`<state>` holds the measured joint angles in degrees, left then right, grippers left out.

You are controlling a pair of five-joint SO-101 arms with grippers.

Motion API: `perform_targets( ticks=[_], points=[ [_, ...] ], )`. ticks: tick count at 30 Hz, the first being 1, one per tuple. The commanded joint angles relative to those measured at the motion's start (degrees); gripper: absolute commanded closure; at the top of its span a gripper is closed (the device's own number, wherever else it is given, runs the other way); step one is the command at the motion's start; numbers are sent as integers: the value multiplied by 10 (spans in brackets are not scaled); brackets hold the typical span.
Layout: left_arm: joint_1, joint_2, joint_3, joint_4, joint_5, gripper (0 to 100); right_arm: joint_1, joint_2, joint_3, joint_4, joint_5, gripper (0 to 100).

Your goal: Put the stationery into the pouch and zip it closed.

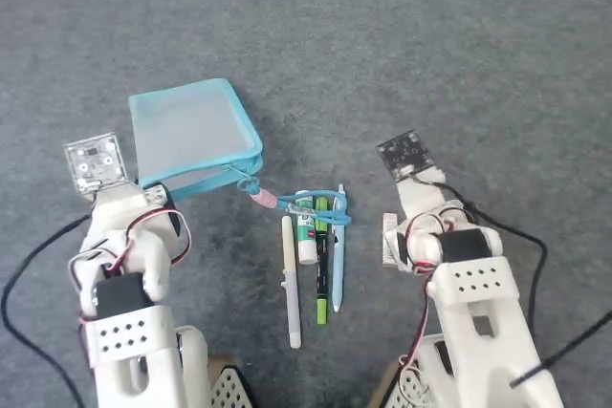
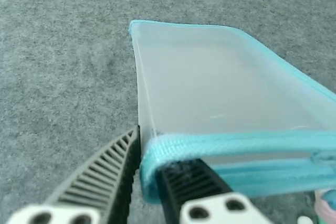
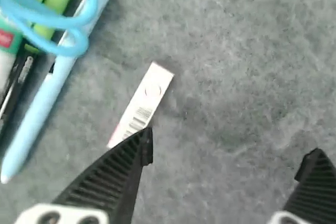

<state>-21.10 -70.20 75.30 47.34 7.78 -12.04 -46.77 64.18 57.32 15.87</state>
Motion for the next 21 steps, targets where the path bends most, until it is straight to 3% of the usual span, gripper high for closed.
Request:
perform_targets(
  ticks=[1, 8, 21],
  points=[
    [5, 6, -2, -21, -19, 988, 10, -27, 8, -50, -41, 696],
    [5, 5, -2, -21, -20, 988, 44, -144, 97, -112, -41, 742],
    [5, 6, -1, -21, -20, 988, 88, -489, 301, -72, -45, 742]
  ],
)
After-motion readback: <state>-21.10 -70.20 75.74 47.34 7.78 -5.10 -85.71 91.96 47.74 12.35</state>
